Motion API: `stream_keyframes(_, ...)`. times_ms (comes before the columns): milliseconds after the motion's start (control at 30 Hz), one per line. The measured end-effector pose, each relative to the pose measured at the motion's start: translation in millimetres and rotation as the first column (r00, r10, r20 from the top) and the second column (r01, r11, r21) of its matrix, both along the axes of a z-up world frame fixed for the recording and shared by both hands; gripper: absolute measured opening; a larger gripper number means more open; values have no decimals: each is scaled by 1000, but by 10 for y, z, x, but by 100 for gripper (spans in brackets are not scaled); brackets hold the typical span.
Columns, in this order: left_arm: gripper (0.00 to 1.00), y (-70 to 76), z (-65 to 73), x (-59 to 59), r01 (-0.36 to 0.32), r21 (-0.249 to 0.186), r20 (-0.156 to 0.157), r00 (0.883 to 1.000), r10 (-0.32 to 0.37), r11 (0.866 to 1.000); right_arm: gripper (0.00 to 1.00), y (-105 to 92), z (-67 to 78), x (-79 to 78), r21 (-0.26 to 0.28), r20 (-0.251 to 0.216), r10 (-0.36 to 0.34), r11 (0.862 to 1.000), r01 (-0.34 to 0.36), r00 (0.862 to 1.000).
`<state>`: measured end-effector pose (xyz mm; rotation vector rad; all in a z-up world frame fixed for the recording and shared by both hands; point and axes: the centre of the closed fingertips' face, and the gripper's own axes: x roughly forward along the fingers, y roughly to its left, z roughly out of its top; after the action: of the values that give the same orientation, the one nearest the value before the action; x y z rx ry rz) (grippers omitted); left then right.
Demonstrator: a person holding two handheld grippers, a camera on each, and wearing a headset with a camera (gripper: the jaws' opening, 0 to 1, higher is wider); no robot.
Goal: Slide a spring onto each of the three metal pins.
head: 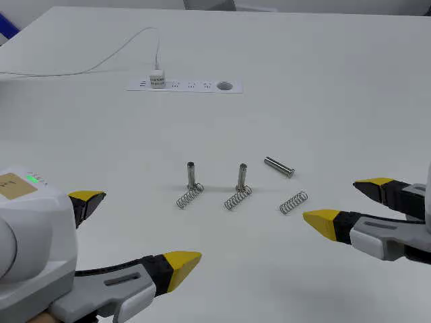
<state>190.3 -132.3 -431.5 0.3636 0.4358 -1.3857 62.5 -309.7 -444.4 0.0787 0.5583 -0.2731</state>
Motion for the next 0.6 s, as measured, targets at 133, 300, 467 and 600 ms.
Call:
stream_keyframes(133,88,-27,-5,-17,5,-10,-11,1000,-5,1000,56,-46,-8,87,-6,-8,14,1000,-14,1000)
stream_keyframes(300,87,-55,-16,-19,8,-16,-22,1000,-8,1000,53,-116,-14,201,-22,-22,34,999,-34,999)
stream_keyframes(467,87,-77,-21,0,3,-24,-33,999,-4,1000,50,-196,-27,310,-30,-30,47,998,-48,998)
stream_keyframes(600,87,-95,-40,1,5,-25,-41,999,-6,1000,48,-259,-53,406,-20,-29,56,998,-57,998)
